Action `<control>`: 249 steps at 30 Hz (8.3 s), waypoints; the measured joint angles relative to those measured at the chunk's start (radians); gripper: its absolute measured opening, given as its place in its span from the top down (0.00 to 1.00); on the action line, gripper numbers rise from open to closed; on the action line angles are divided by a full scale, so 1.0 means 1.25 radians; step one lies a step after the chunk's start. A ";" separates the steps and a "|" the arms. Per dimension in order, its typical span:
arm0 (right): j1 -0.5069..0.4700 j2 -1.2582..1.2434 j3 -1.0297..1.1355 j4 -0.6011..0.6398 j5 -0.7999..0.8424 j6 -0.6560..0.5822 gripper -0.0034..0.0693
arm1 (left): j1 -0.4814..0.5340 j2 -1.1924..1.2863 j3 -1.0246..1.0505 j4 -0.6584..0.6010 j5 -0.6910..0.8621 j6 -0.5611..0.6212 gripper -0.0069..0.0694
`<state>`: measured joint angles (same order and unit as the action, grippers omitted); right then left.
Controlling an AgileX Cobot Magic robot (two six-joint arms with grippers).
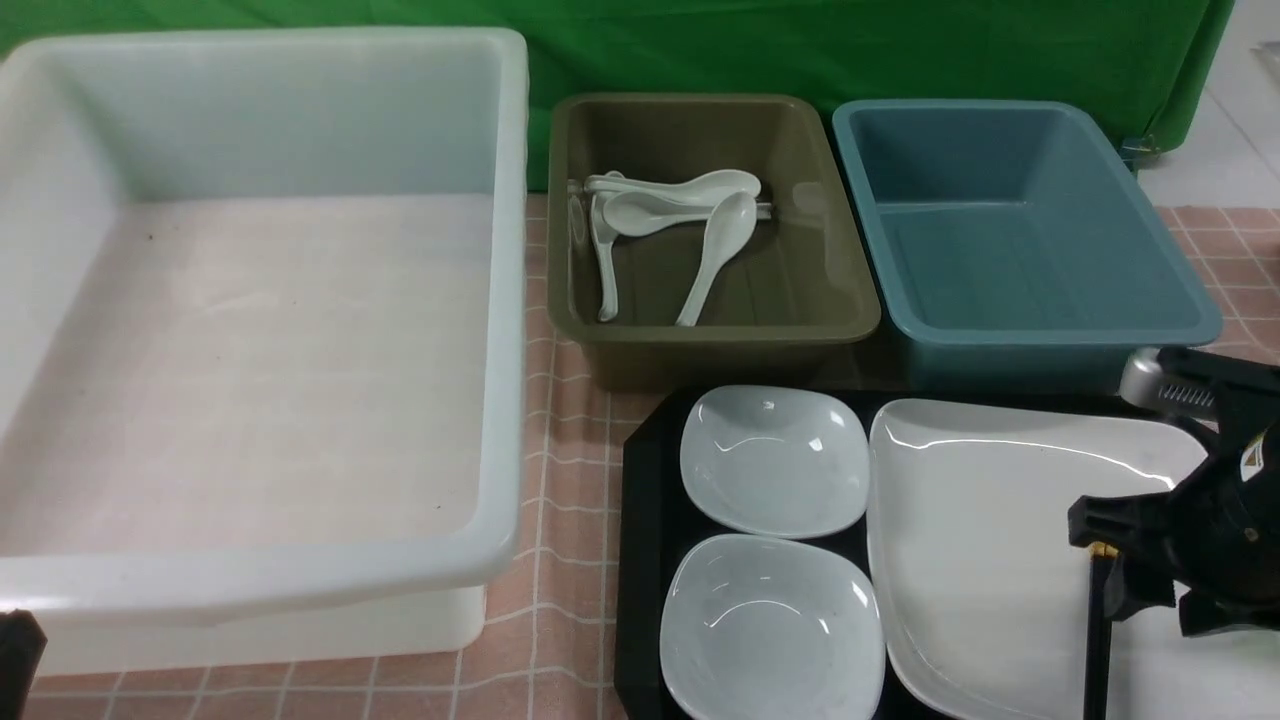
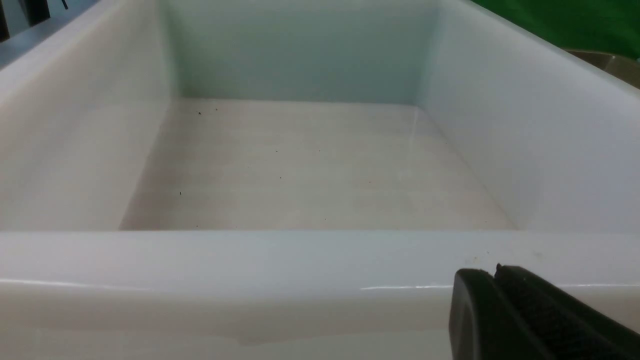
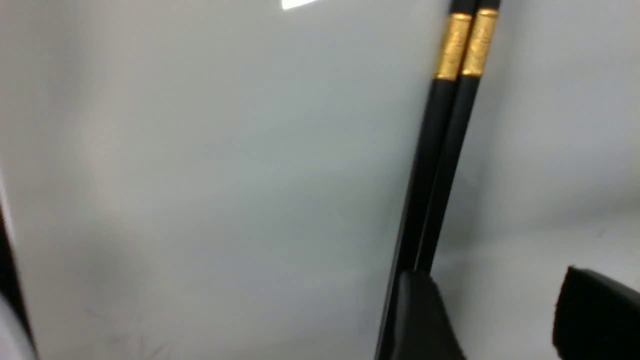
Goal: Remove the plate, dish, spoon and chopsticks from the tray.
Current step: Use the right arm to grab a pair of chopsticks from the plate, then use the right arm to put the chopsticks into the small storage box on the right, then use the left arm to grab a small plate from the dinner plate
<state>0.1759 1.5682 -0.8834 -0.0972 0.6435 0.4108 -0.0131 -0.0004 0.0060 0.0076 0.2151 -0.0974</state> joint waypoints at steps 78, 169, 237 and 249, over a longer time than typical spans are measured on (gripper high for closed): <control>-0.058 0.384 -0.626 -0.004 -0.281 -0.230 0.52 | 0.000 0.000 0.000 0.000 0.000 0.000 0.88; -0.058 -0.631 0.105 0.119 0.279 -0.359 0.78 | -0.559 1.509 -1.290 -0.202 0.801 0.209 0.53; -0.056 -0.631 0.105 0.119 0.286 -0.357 0.68 | -0.544 1.703 -1.319 -0.107 0.693 0.242 0.75; -0.056 -0.631 0.105 0.119 0.286 -0.357 0.67 | -0.543 1.711 -1.319 -0.131 0.682 0.211 0.66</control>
<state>0.1060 0.7795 -0.7515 0.0519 1.0017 -0.0348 -0.6915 2.1386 -1.6423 -0.1562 1.0681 0.1665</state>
